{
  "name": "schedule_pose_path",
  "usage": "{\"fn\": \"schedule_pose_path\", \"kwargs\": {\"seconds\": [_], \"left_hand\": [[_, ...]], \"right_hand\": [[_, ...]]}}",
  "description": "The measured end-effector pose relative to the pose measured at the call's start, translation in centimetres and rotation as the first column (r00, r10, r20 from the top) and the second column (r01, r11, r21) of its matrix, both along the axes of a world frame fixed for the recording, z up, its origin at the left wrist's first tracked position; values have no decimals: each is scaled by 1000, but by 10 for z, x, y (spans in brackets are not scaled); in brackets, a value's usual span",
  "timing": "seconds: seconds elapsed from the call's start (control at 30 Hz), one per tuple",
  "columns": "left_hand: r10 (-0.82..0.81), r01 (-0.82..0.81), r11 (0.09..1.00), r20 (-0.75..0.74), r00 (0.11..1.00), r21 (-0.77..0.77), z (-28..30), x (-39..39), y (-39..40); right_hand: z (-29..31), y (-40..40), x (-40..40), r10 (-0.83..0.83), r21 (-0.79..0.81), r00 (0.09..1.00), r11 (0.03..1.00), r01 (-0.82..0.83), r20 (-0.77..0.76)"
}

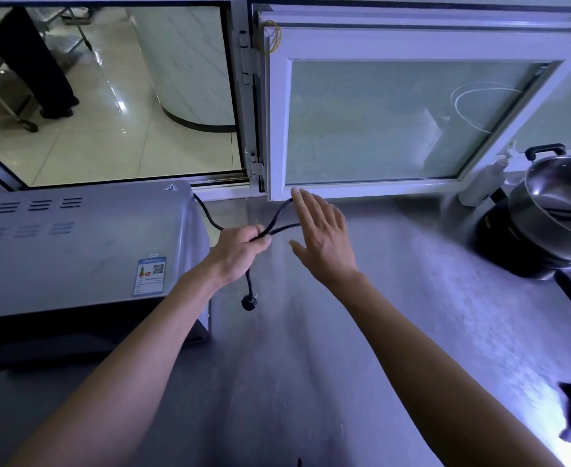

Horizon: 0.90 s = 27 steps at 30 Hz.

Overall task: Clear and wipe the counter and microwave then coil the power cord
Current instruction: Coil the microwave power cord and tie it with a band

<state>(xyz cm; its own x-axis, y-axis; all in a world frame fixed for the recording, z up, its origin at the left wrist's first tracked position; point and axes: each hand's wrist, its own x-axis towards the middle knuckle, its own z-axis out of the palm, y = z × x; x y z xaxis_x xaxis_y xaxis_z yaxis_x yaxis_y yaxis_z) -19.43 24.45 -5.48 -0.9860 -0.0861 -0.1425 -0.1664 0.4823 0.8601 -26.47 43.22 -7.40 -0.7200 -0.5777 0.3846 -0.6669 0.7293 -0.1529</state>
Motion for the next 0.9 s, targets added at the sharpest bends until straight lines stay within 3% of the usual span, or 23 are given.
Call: {"fn": "schedule_pose_path", "kwargs": {"seconds": [0.2,0.43,0.7,0.9], "left_hand": [[4,-3,1000,17,1000,-17,-3,2,-1],[-16,21,999,-97,995,46,4,0,9],[-60,57,998,-107,992,-29,-3,6,-3],[-45,28,996,-211,976,-82,1,10,-3]], "right_hand": [[-4,-4,-3,0,-76,990,997,-11,-140],[0,-17,9,111,-122,993,987,-104,46],[9,-10,6,56,-192,992,978,-77,-112],[15,-9,10,4,-138,1000,990,-1,21]]}}
